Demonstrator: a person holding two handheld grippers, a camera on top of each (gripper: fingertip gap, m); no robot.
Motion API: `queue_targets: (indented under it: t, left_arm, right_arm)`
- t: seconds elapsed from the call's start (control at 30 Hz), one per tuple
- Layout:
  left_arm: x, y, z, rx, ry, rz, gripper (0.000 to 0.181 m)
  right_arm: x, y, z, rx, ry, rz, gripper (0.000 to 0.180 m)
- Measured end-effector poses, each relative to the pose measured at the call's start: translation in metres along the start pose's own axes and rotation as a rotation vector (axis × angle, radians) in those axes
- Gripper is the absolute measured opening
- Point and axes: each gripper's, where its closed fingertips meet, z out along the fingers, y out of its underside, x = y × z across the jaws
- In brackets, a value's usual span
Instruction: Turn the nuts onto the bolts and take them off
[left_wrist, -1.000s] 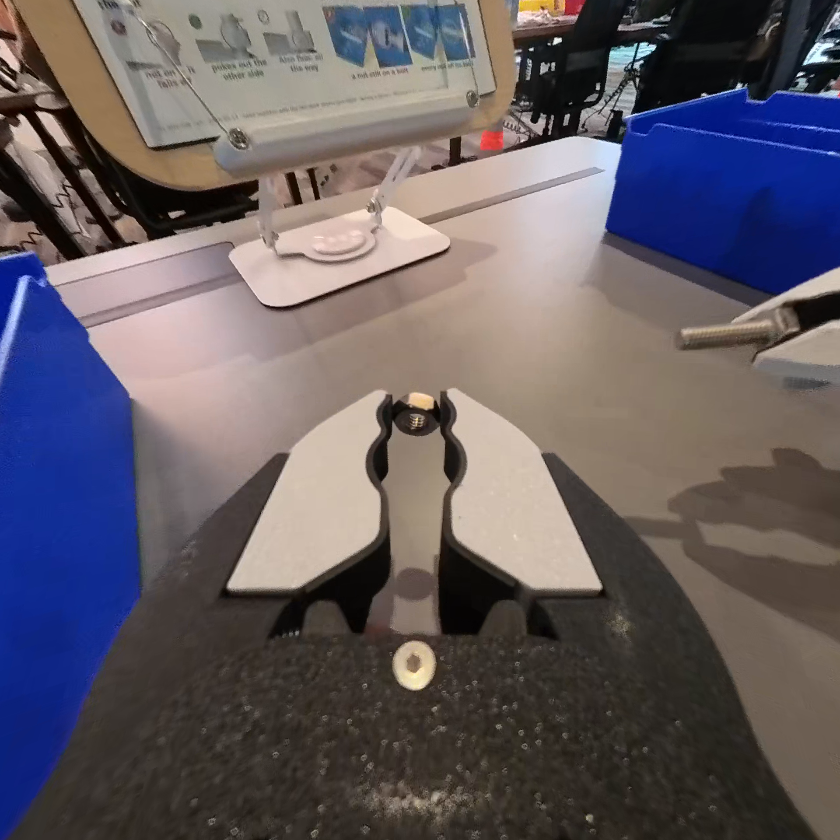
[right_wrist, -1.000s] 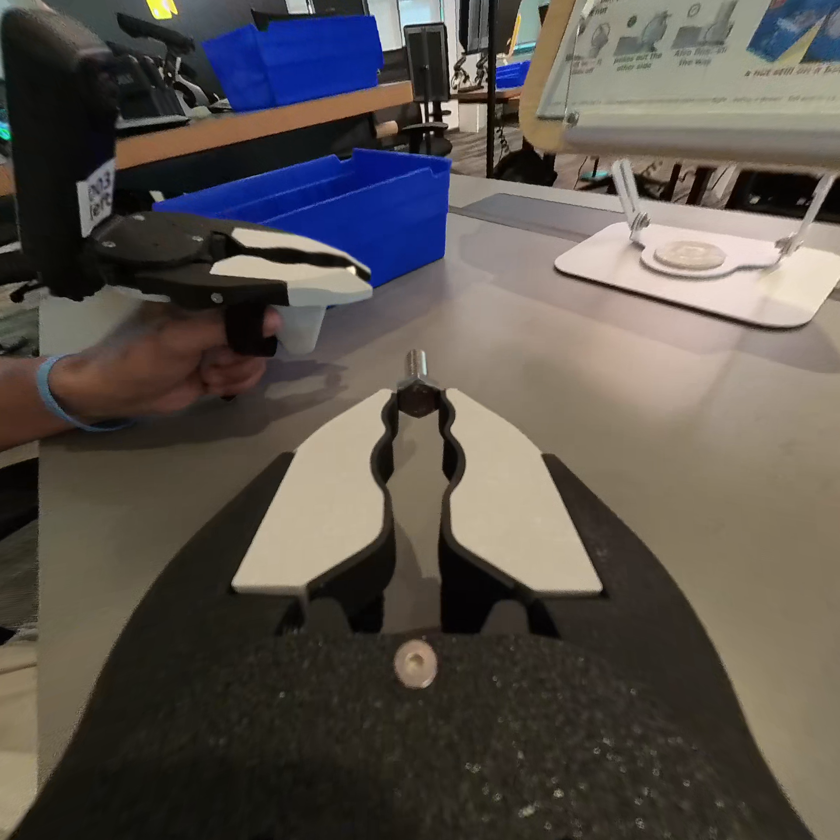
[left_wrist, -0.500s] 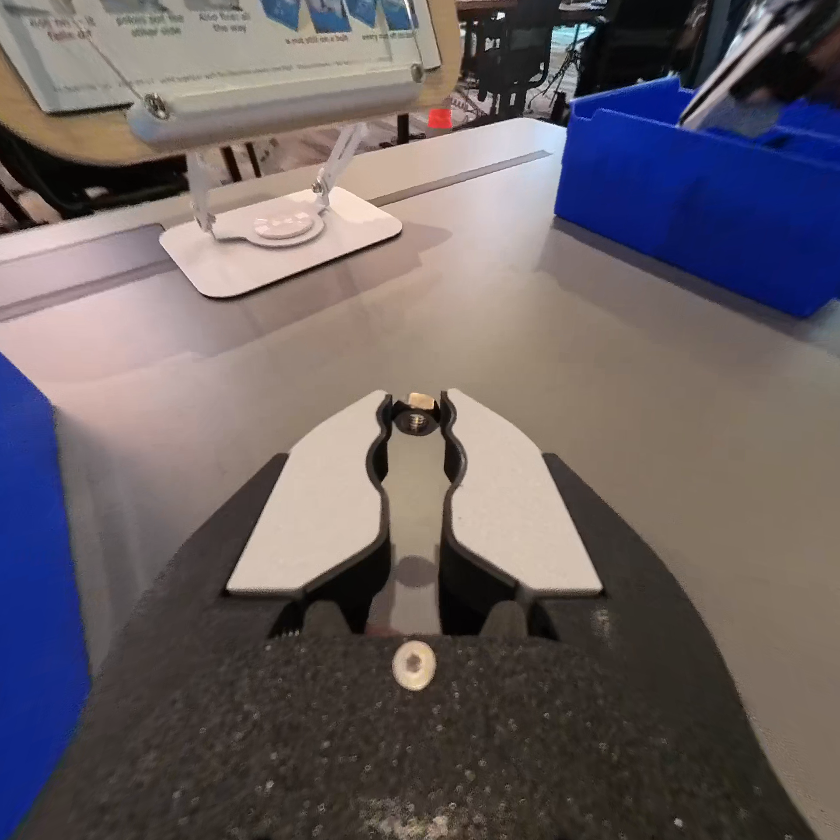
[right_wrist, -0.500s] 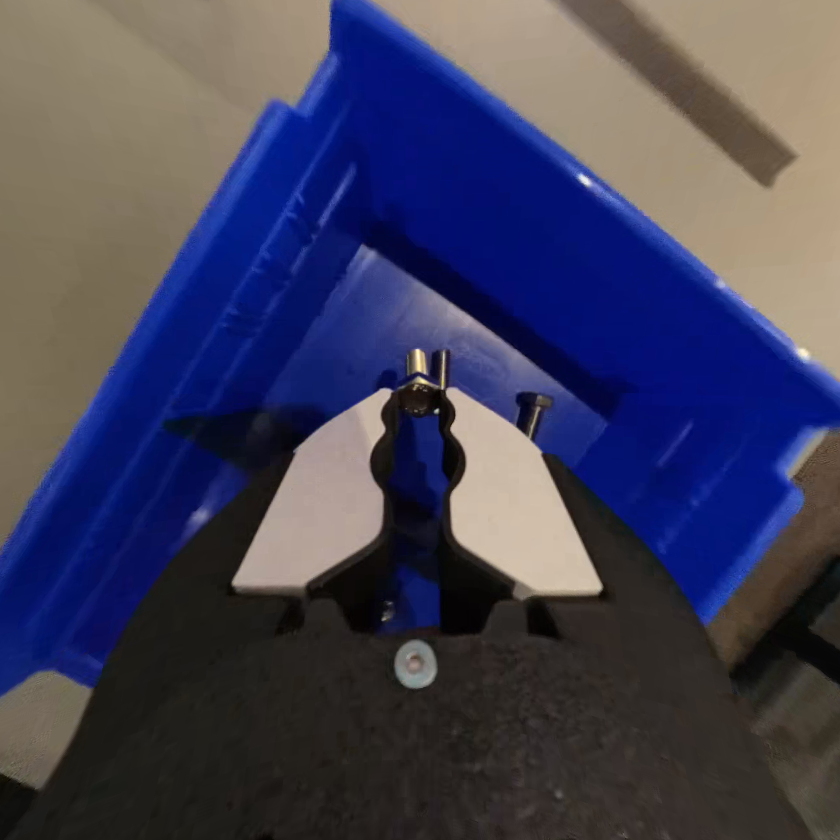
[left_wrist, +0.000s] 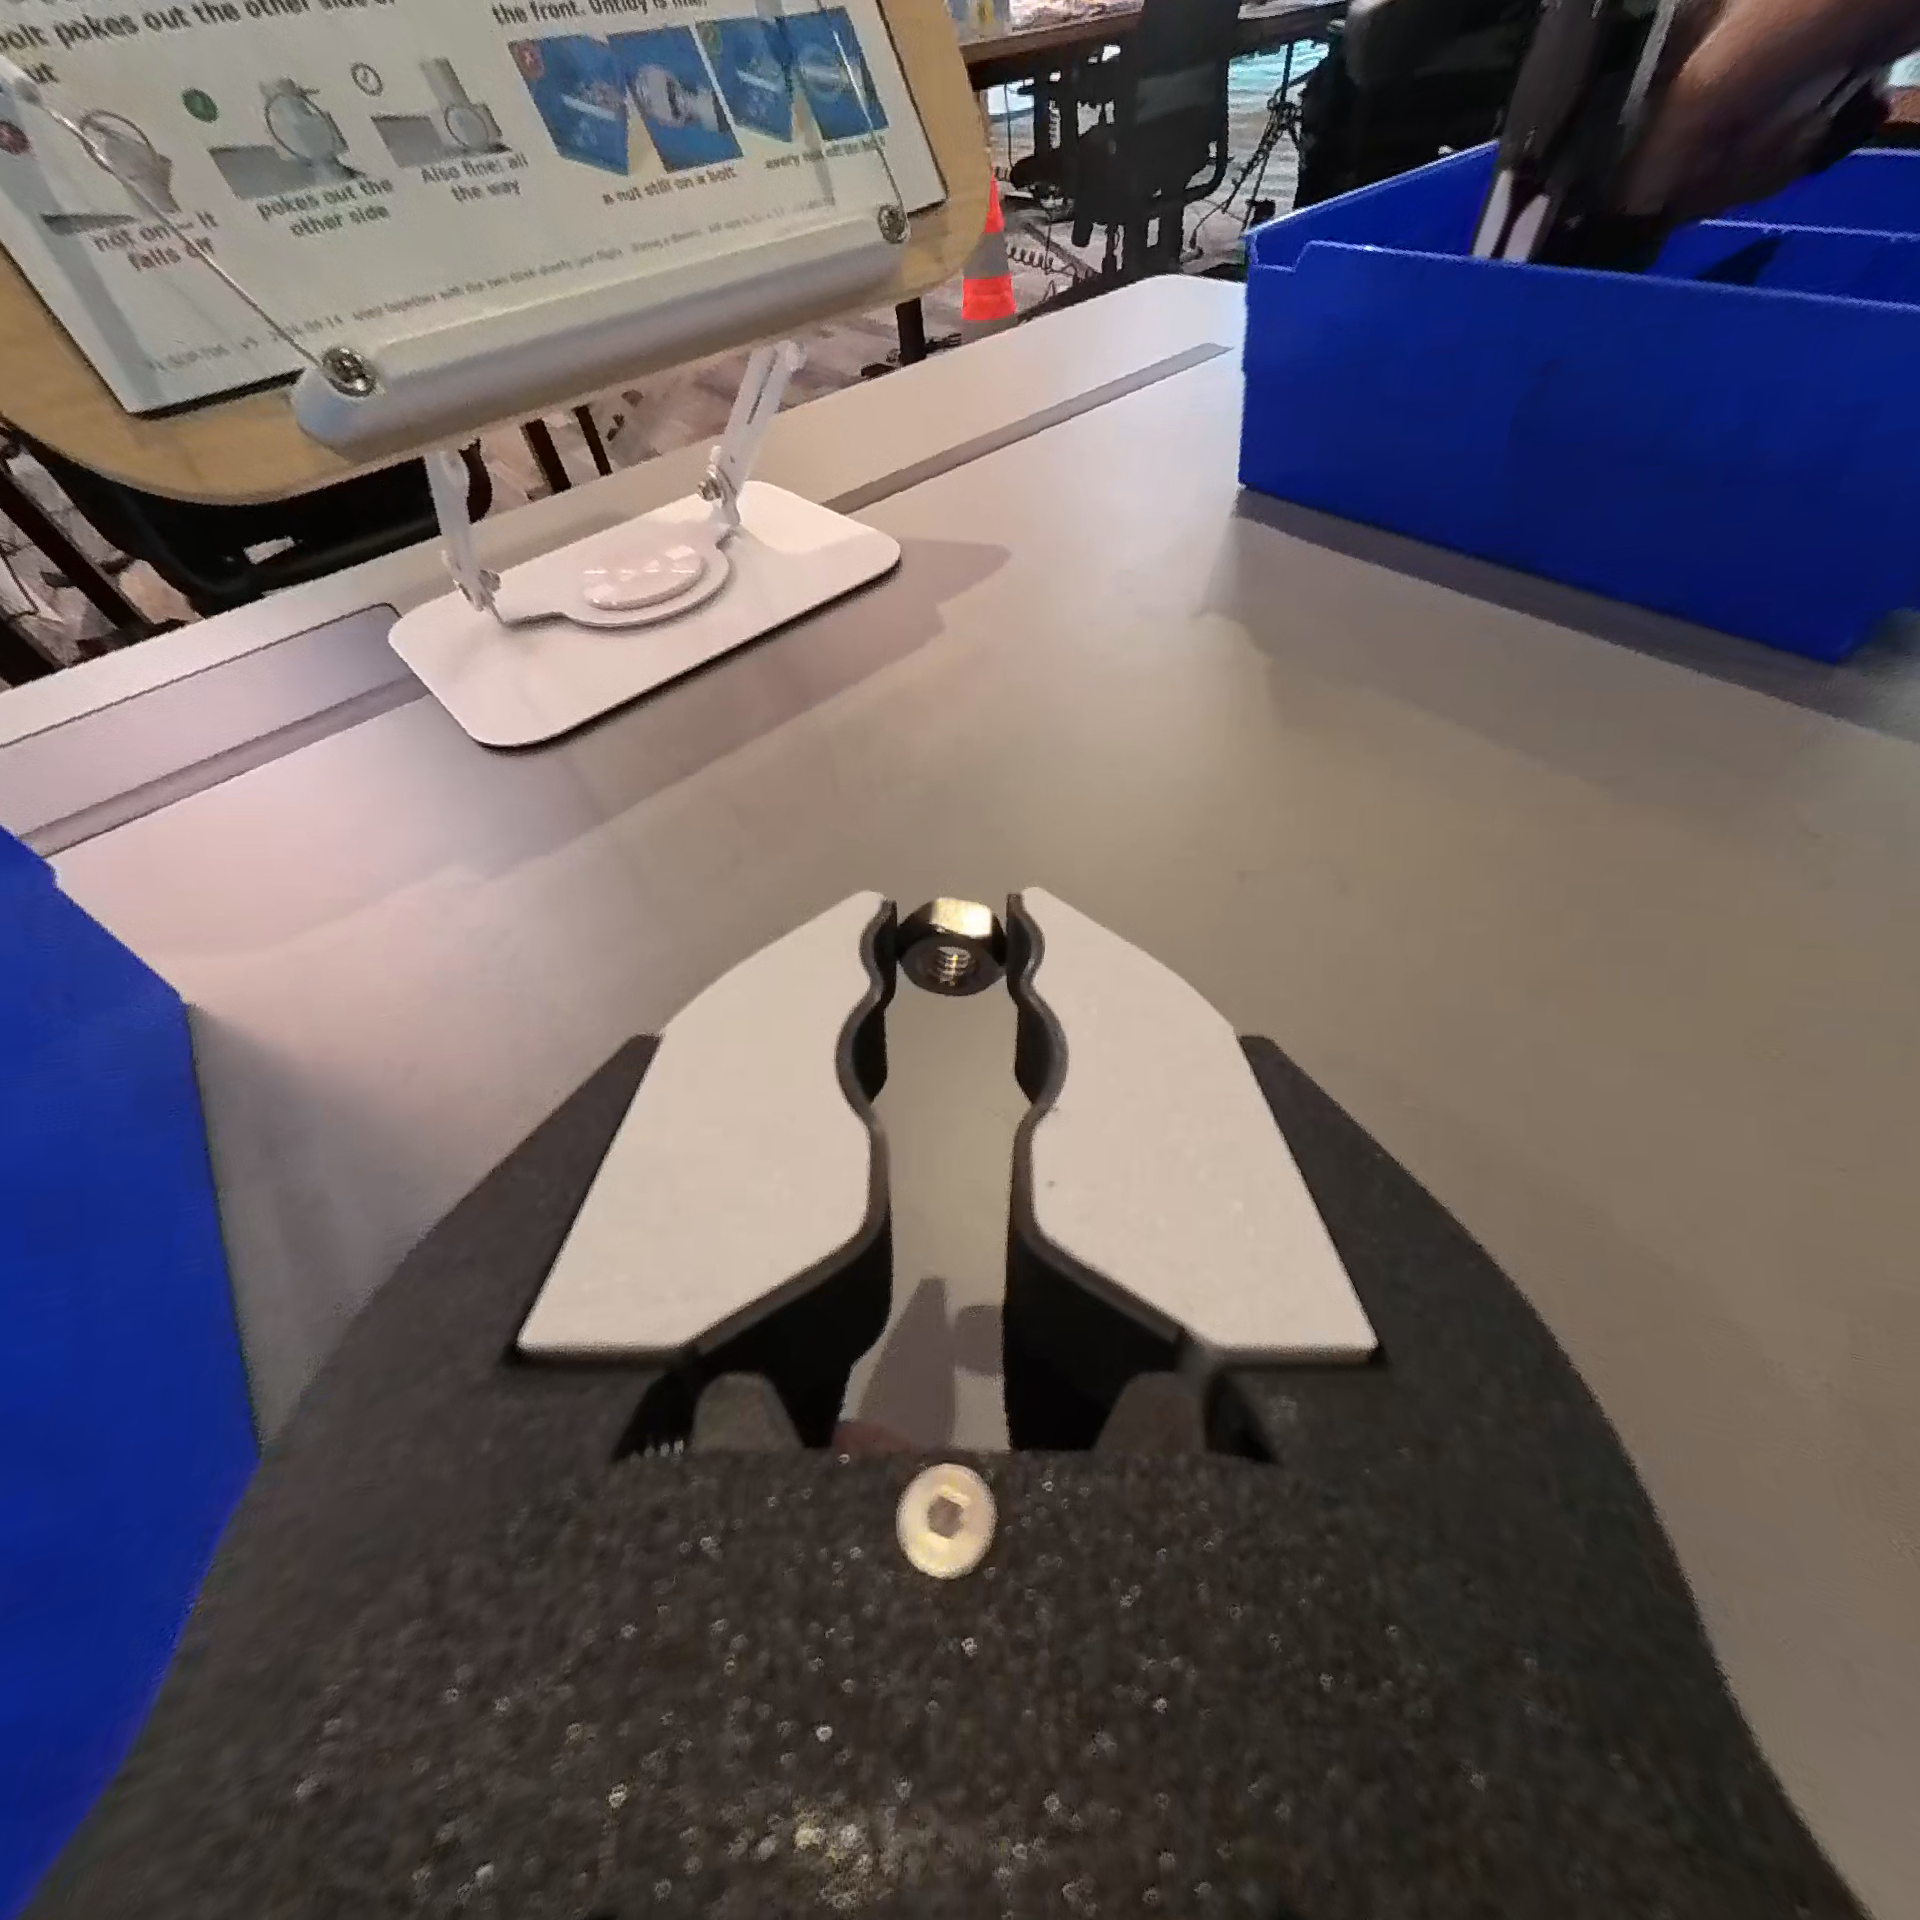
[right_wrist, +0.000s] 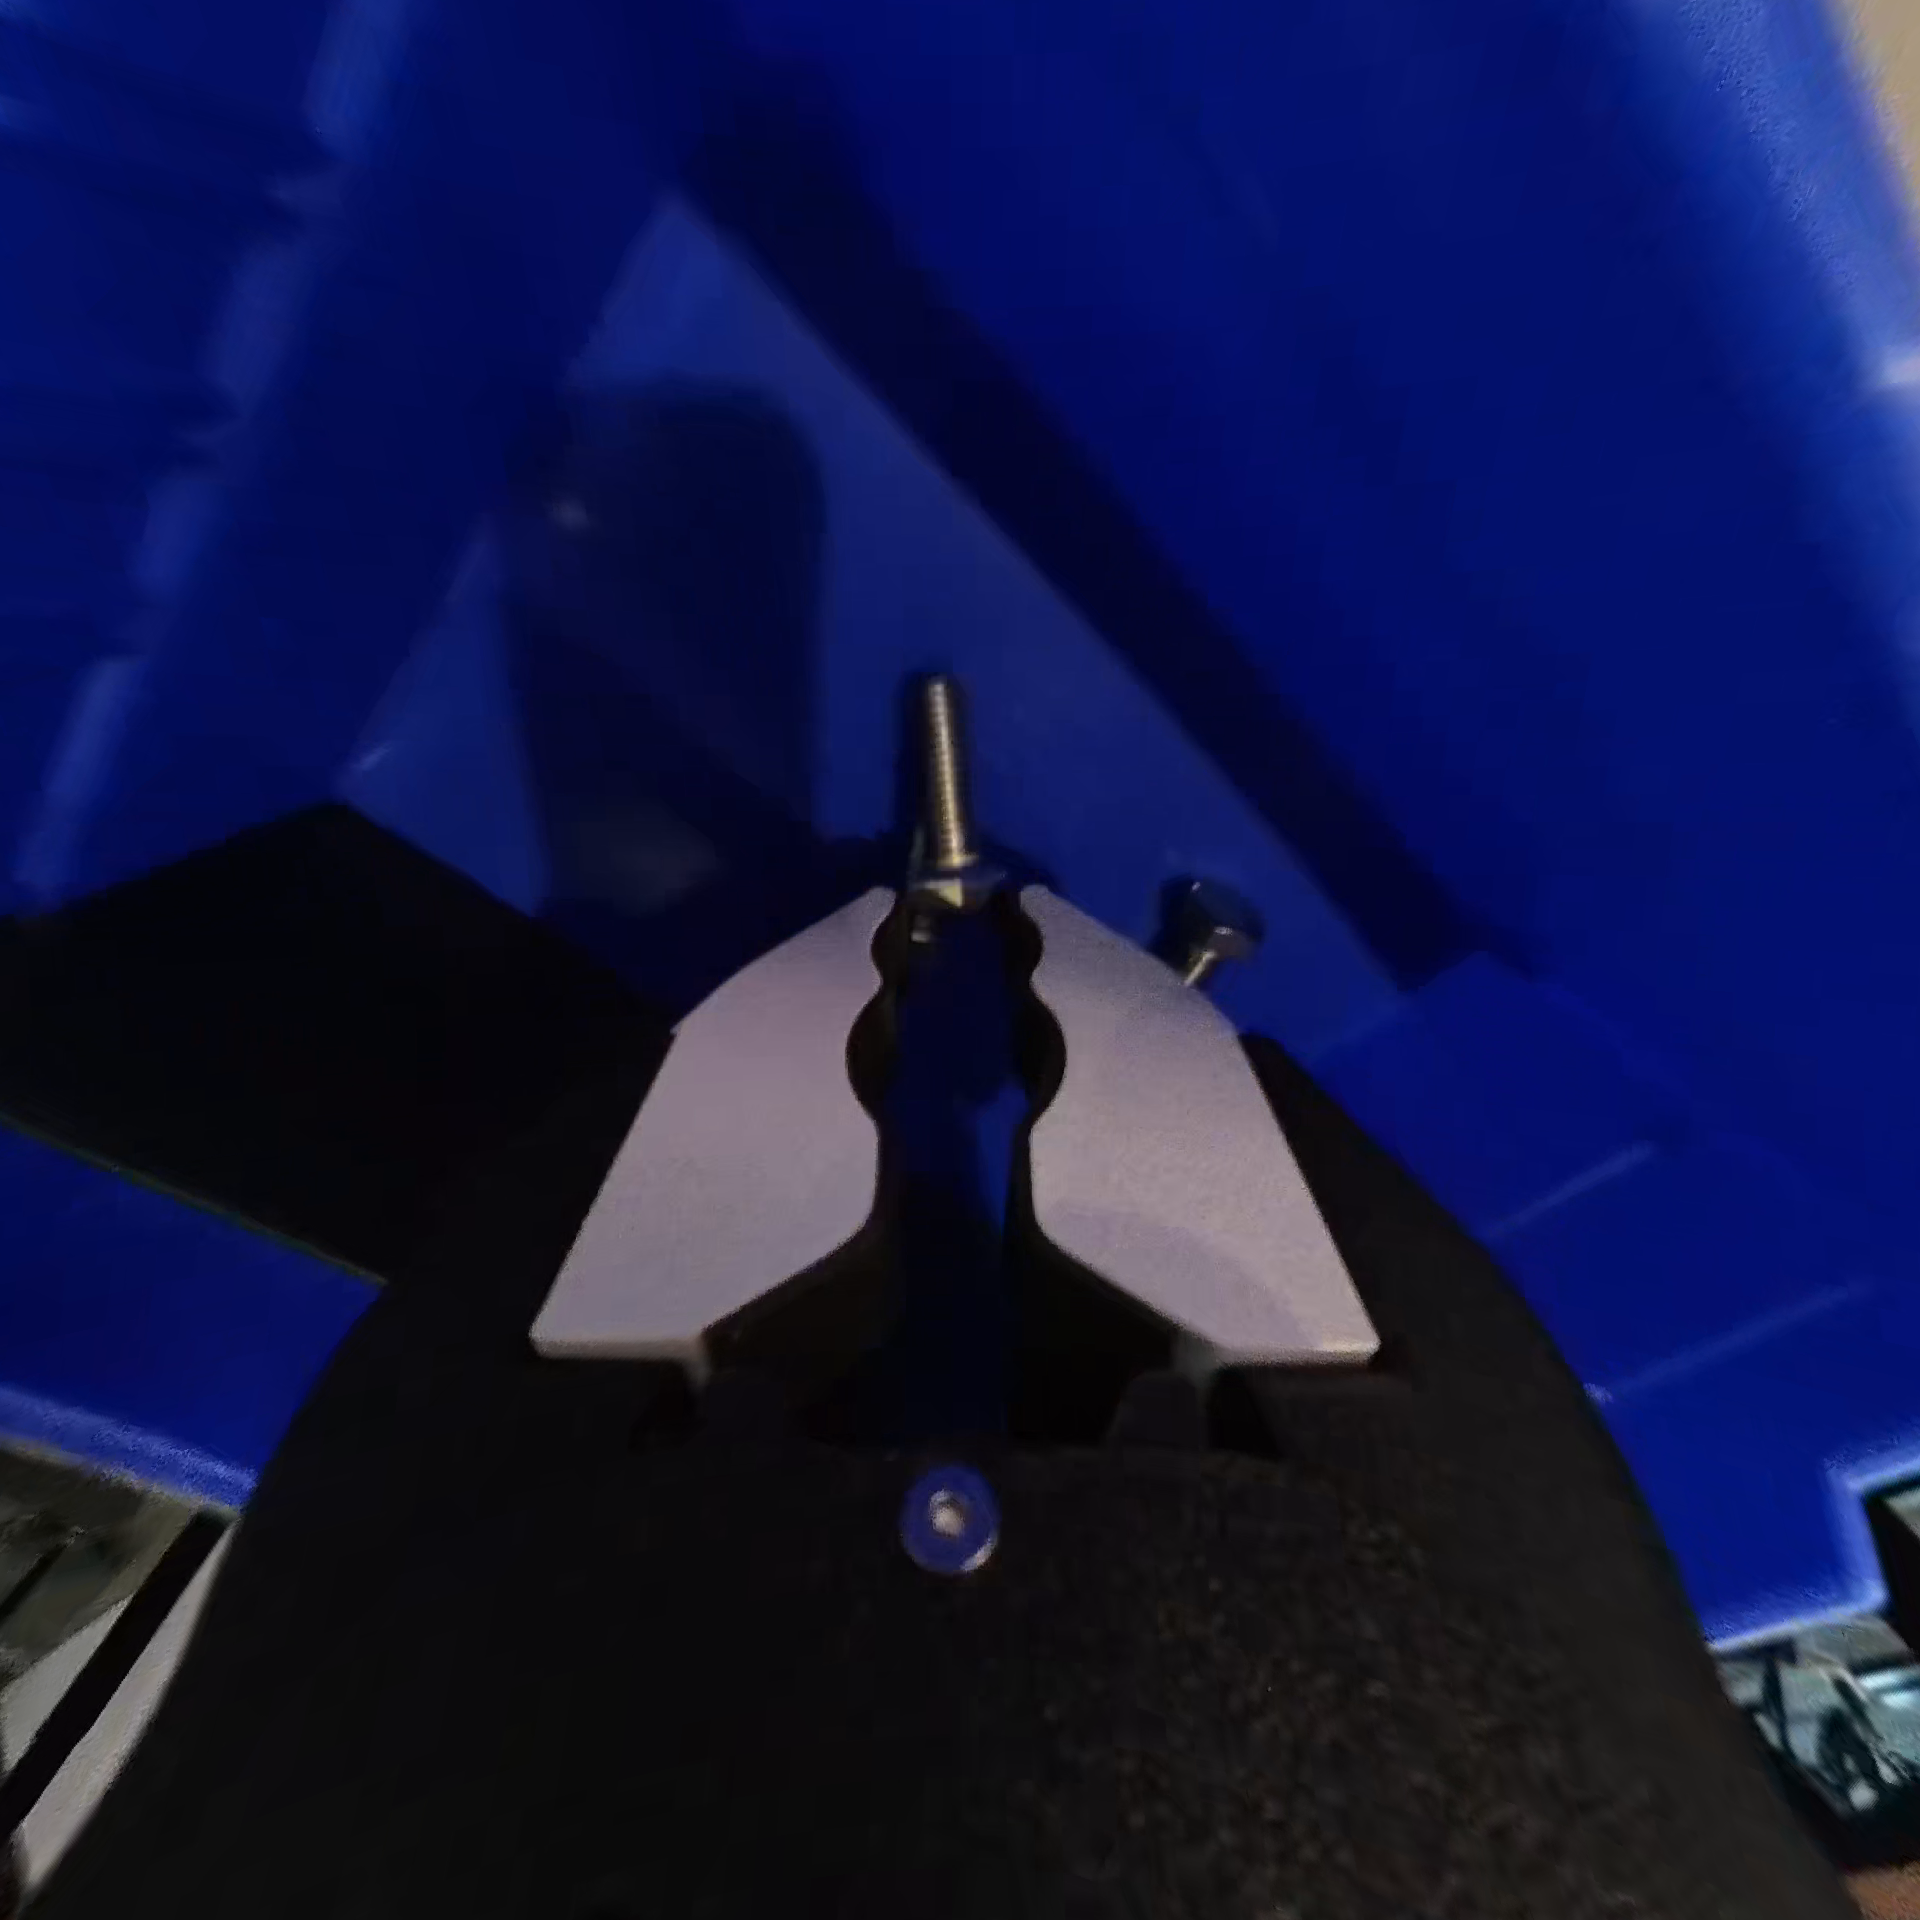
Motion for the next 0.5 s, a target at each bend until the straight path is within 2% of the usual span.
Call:
queue_targets:
  t: [0.03,0.17,0.23,0.3,0.4,0.47,0.5]
  left_arm:
    - [-0.001,0.000,0.000,0.000,0.000,-0.003,0.020]
    - [-0.002,0.002,0.001,-0.014,0.011,-0.021,0.020]
    - [-0.002,0.004,0.002,-0.020,0.016,-0.028,0.020]
    - [-0.005,0.004,0.002,-0.020,0.011,-0.030,0.020]
    - [-0.007,0.002,0.002,-0.015,0.016,-0.053,0.020]
    - [-0.009,-0.001,0.001,-0.006,0.020,-0.070,0.020]
    - [-0.010,-0.002,0.000,-0.002,0.018,-0.074,0.020]
  right_arm:
    - [-0.001,0.000,0.000,-0.002,-0.014,0.010,0.017]
    - [0.000,0.001,0.001,-0.012,-0.013,0.016,0.018]
    - [0.006,0.002,-0.001,0.006,0.033,0.017,0.030]
    - [0.012,0.005,-0.015,0.053,0.081,0.015,0.035]
    - [0.008,-0.012,-0.068,0.308,0.222,0.024,0.034]
    - [-0.035,-0.041,-0.120,0.613,0.272,-0.005,0.034]
    - [-0.076,-0.058,-0.145,0.793,0.228,-0.044,0.034]
